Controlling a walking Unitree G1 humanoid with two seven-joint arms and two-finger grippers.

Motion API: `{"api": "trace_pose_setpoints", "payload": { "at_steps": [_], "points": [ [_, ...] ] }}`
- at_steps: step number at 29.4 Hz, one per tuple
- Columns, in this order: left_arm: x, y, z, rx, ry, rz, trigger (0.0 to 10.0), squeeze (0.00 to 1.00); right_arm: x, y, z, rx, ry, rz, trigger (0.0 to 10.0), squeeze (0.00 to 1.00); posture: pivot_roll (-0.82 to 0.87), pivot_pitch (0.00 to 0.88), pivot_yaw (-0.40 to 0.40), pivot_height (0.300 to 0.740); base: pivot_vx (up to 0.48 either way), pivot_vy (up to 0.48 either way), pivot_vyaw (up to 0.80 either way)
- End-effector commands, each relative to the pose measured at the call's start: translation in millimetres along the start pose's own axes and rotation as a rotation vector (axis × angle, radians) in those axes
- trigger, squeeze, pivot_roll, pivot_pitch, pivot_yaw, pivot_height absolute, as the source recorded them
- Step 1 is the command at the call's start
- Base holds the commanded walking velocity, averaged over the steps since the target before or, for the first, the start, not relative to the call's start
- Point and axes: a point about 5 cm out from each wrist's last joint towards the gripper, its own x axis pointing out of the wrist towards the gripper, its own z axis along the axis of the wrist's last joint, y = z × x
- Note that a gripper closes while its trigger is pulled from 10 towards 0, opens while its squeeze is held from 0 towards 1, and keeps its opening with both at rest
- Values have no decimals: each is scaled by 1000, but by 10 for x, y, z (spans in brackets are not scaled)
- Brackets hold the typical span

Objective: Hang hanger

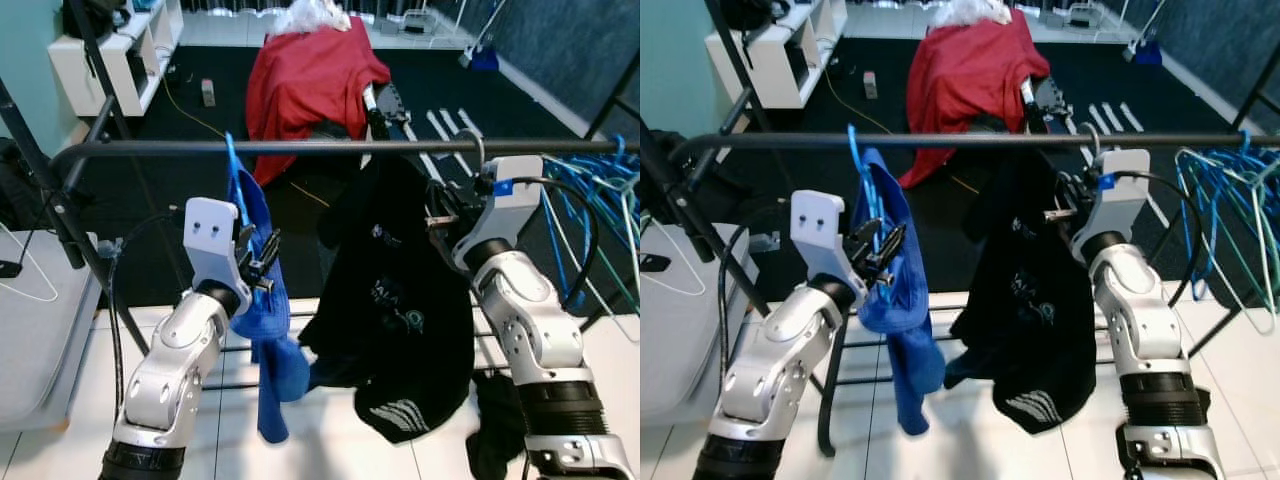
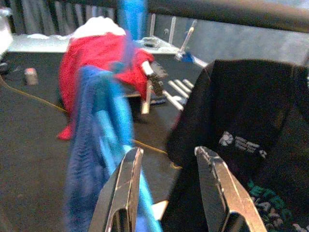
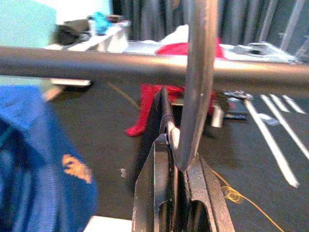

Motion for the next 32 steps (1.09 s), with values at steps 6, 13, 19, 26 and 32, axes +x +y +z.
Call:
{"api": "trace_pose_setpoints", "payload": {
  "at_steps": [6, 13, 19, 26, 32],
  "points": [
    [-39, 29, 0, 8, -10, 24, 10000, 0, -29, 9, 61, -8, -19, 23, 10000, 0, -70, 185, -59, 740, 0, 0, 0],
    [-64, 32, 12, 28, -16, 10, 10000, 0, -42, 30, 34, 21, 3, 36, 10000, 0, -68, 178, -59, 740, 0, 0, 0],
    [-69, -35, 30, 69, -17, -49, 10000, 0, -10, -17, -47, 62, 97, 45, 10000, 0, -69, 174, -61, 740, 0, 0, 0],
    [-99, -237, 108, 124, -50, -210, 10000, 0, 97, -78, -27, 69, 102, 31, 10000, 0, -64, 173, -62, 740, 0, 0, 0],
    [-100, -265, 140, 138, -60, -238, 10000, 0, 175, -131, 5, 65, 88, 17, 10000, 0, -62, 180, -59, 740, 0, 0, 0]
  ]
}}
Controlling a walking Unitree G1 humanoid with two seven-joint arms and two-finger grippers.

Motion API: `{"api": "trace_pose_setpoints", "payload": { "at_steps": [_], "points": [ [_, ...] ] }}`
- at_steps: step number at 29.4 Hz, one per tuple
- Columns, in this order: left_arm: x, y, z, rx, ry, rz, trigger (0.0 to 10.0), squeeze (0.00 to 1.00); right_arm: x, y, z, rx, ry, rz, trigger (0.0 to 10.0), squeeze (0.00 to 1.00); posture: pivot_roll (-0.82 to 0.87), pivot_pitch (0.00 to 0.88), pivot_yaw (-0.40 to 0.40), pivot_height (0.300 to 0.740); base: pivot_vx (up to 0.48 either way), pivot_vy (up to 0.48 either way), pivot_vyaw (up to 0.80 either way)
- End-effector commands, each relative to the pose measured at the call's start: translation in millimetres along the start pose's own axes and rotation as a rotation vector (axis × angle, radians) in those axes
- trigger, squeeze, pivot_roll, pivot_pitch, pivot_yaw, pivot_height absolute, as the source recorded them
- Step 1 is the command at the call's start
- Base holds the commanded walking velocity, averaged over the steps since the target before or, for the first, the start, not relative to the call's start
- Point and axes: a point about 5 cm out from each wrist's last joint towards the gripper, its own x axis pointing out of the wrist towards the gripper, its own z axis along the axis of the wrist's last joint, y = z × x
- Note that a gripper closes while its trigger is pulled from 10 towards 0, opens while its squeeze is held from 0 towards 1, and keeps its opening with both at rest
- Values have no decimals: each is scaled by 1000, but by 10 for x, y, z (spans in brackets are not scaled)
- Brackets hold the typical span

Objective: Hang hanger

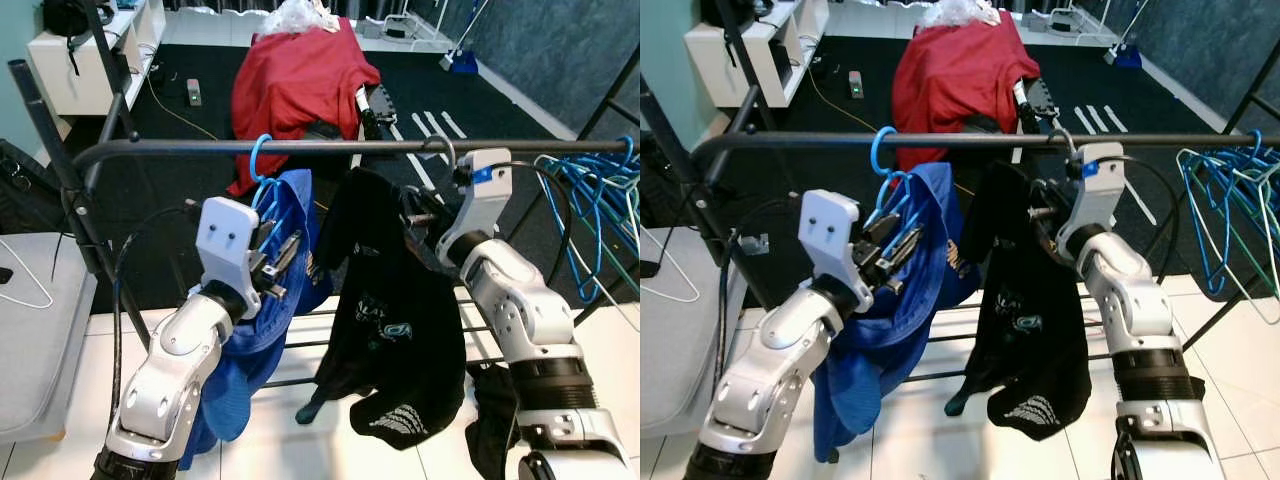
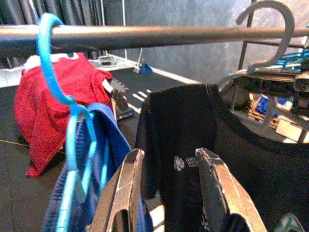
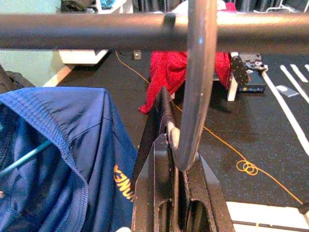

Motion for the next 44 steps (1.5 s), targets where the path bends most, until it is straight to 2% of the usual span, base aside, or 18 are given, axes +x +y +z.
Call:
{"api": "trace_pose_setpoints", "payload": {
  "at_steps": [1, 8, 10, 19, 30, 41, 42, 43, 44],
  "points": [
    [-13, -12, 24, 30, -3, -25, 10000, 0, 29, -108, 56, 6, -31, -26, 10000, 0, -56, 187, -57, 740, 0, 0, 0],
    [-9, -14, 51, 34, -6, -39, 10000, 0, 94, -160, 48, 40, -21, -29, 10000, 0, -53, 194, -56, 740, 0, 0, 0],
    [-18, -20, 74, 44, -5, -64, 10000, 0, 149, -177, 30, 57, 17, 1, 10000, 0, -44, 210, -50, 740, 0, 0, 0],
    [-24, -29, 92, 53, -2, -85, 10000, 0, 224, -201, 45, 47, 59, 39, 10000, 0, -37, 223, -44, 740, 0, 0, 0],
    [-24, -15, 118, 56, 7, -99, 10000, 0, 420, -108, 257, 3, 41, 105, 10000, 0, -22, 241, -37, 740, 0, 0, 0],
    [-28, -23, 132, 48, 11, -109, 10000, 0, 479, -62, 197, 15, 88, 128, 10000, 16, -17, 245, -40, 740, 0, 0, 0],
    [-27, -29, 149, 36, 1, -117, 10000, 0, 482, -76, 188, 21, 94, 123, 10000, 565, -19, 245, -40, 740, 0, 0, 0],
    [-27, -29, 149, 36, 1, -117, 10000, 0, 482, -76, 188, 21, 94, 123, 10000, 565, -19, 245, -40, 740, 0, 0, 0],
    [-27, -41, 167, 24, -11, -128, 10000, 0, 485, -89, 192, 24, 94, 118, 10000, 1000, -20, 244, -42, 740, 0, 0, 0]
  ]
}}
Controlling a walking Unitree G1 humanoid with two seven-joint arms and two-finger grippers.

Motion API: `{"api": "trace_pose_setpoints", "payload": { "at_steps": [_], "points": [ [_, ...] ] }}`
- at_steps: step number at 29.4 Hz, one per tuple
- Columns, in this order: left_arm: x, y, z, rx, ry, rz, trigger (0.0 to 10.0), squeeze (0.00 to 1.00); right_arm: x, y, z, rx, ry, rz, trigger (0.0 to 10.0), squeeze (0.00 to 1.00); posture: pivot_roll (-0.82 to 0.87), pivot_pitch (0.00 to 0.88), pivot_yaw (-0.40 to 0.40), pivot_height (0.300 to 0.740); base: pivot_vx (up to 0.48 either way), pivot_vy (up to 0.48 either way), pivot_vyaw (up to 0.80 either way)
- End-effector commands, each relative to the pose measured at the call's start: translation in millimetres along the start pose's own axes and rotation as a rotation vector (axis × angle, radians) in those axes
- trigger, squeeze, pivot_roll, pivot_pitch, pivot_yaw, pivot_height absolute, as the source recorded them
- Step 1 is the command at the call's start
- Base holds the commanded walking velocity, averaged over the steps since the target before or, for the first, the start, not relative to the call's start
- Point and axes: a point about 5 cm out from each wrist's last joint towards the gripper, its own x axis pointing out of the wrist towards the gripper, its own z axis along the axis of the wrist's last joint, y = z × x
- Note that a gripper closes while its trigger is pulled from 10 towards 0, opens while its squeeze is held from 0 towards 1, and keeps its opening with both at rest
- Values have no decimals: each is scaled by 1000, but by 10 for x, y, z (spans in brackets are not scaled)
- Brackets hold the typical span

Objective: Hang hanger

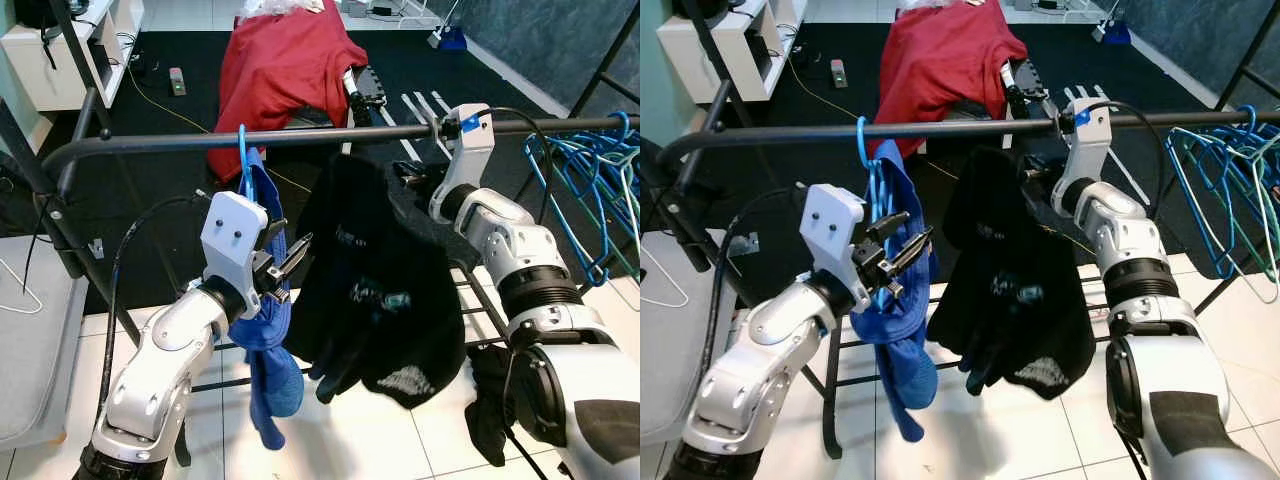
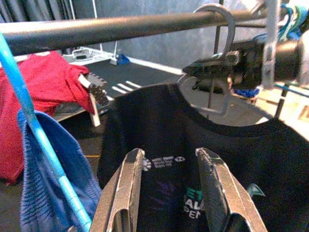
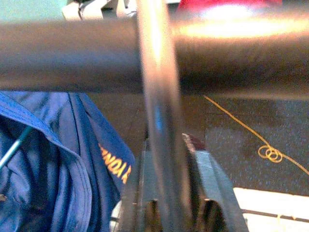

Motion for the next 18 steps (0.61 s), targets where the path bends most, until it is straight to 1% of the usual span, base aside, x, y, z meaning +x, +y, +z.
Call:
{"api": "trace_pose_setpoints", "payload": {
  "at_steps": [1, 5, 6, 7, 10, 13, 15, 18],
  "points": [
    [3, -36, 46, -16, -21, -31, 10000, 0, 12, -2, 42, -19, -6, 0, 10000, 1000, -21, 243, -42, 740, 0, 0, 0],
    [3, -84, 88, -37, -44, -69, 10000, 0, 30, -6, 88, -46, -14, 1, 10000, 1000, -24, 241, -45, 740, 0, 0, 0],
    [2, -93, 99, -44, -52, -77, 10000, 0, 34, -1, 118, -79, -25, 3, 10000, 0, -25, 241, -46, 740, 0, 0, 0],
    [2, -93, 99, -44, -52, -77, 10000, 0, 34, -1, 118, -79, -25, 3, 10000, 0, -25, 241, -46, 740, 0, 0, 0],
    [2, -94, 121, -55, -63, -85, 10000, 0, 40, 9, 203, -165, -60, 0, 10000, 0, -28, 239, -49, 740, 0, 0, 0],
    [-19, -72, 124, -84, -71, -80, 10000, 0, 25, 26, 280, -175, -108, -3, 10000, 0, -29, 233, -53, 740, 0, 0, 0],
    [-73, -35, 71, -100, -50, -76, 10000, 0, -34, 48, 359, -223, -182, -31, 10000, 0, -30, 227, -48, 740, 0, 0, 0],
    [-123, 22, 39, -128, -44, -53, 10000, 0, -133, 110, 415, -264, -249, -53, 10000, 0, -36, 222, -43, 740, 0, 0, 0]
  ]
}}
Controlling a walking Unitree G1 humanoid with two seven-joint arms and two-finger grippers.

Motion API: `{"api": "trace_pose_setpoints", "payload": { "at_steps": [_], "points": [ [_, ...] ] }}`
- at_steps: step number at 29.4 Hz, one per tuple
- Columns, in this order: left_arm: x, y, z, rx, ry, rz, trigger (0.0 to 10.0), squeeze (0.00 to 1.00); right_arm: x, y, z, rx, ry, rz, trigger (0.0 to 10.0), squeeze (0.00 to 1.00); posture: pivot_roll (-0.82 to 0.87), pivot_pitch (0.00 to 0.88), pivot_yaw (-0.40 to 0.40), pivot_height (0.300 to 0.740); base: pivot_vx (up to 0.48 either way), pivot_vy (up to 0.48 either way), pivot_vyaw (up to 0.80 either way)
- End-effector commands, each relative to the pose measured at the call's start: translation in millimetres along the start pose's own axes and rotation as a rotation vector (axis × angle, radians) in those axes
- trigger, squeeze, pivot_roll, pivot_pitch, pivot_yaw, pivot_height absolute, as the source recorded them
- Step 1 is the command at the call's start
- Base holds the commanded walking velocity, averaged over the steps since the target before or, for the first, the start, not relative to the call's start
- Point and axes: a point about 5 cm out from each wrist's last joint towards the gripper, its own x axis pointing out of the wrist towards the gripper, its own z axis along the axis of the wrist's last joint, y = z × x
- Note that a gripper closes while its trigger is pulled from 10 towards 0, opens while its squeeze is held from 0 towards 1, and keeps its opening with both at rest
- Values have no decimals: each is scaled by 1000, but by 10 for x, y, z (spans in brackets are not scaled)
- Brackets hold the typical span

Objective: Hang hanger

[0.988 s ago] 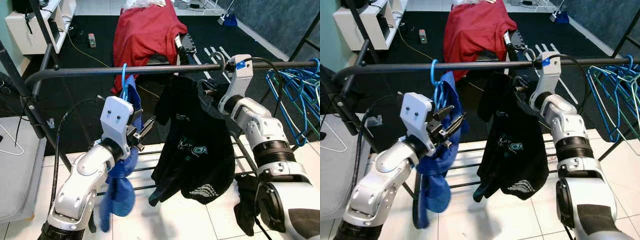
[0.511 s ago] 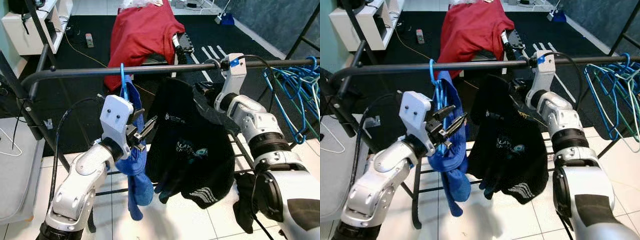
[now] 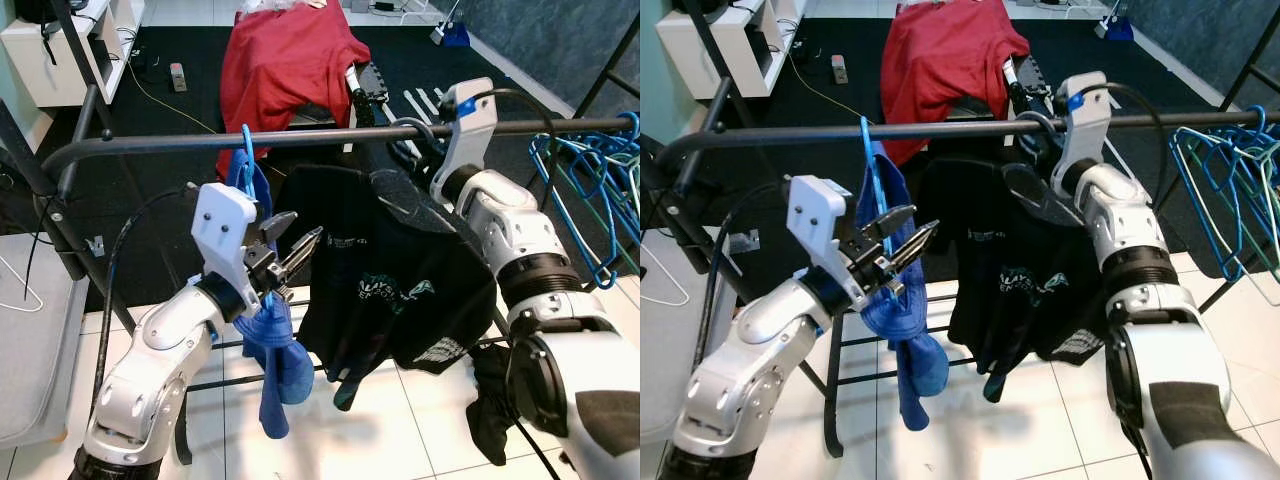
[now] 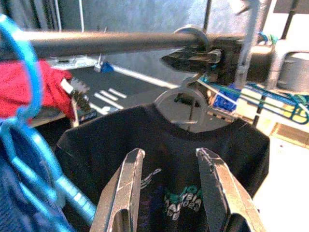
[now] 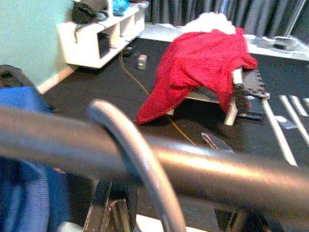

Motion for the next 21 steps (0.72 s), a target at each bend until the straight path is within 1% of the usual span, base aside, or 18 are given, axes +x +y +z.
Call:
{"api": "trace_pose_setpoints", "payload": {
  "at_steps": [1, 3, 6, 8, 9, 11, 12, 13, 15, 16, 17, 18, 20, 21],
  "points": [
    [-69, 40, -20, -45, 0, 18, 10000, 0, -127, 47, 193, -53, -92, -33, 10000, 0, -41, 217, -42, 740, 0, 0, 0],
    [-89, 56, -33, -51, 6, 23, 10000, 0, -211, 70, 203, -71, -109, -51, 10000, 0, -43, 215, -41, 740, 0, 0, 0],
    [-97, 61, -41, -52, 11, 23, 10000, 0, -245, 82, 204, -80, -113, -55, 10000, 0, -45, 213, -39, 740, 0, 0, 0],
    [-116, 78, -75, -54, 35, 34, 10000, 0, -358, 134, 213, -78, -112, -74, 10000, 0, -54, 208, -37, 740, 0, 0, 0],
    [-116, 78, -75, -54, 35, 34, 10000, 0, -358, 134, 213, -78, -112, -74, 10000, 0, -54, 208, -37, 740, 0, 0, 0],
    [-127, 106, -90, -61, 44, 65, 10000, 0, -464, 221, 240, -93, -108, -88, 10000, 0, -59, 206, -38, 740, 0, 0, 0],
    [-130, 124, -85, -55, 40, 88, 10000, 0, -511, 281, 259, -132, -105, -88, 10000, 0, -62, 202, -42, 740, 0, 0, 0],
    [-130, 124, -85, -55, 40, 88, 10000, 0, -511, 281, 259, -132, -105, -88, 10000, 0, -62, 202, -42, 740, 0, 0, 0],
    [-136, 180, -63, -27, 15, 155, 10000, 0, -588, 423, 306, -199, -114, -82, 10000, 0, -64, 197, -46, 740, 0, 0, 0],
    [-146, 228, -51, -17, 1, 203, 10000, 0, -616, 500, 336, -171, -145, -88, 10000, 0, -66, 195, -46, 740, 0, 0, 0],
    [-146, 228, -51, -17, 1, 203, 10000, 0, -616, 500, 336, -171, -145, -88, 10000, 0, -66, 195, -46, 740, 0, 0, 0],
    [-163, 289, -37, -25, -16, 260, 10000, 0, -640, 577, 356, -119, -188, -88, 10000, 0, -71, 190, -48, 740, 0, 0, 0],
    [-163, 289, -37, -25, -16, 260, 10000, 0, -640, 577, 356, -119, -188, -88, 10000, 0, -71, 190, -48, 740, 0, 0, 0],
    [-178, 329, -29, -35, -27, 295, 10000, 0, -671, 627, 372, -78, -211, -93, 10000, 0, -71, 190, -48, 740, 0, 0, 0]
  ]
}}
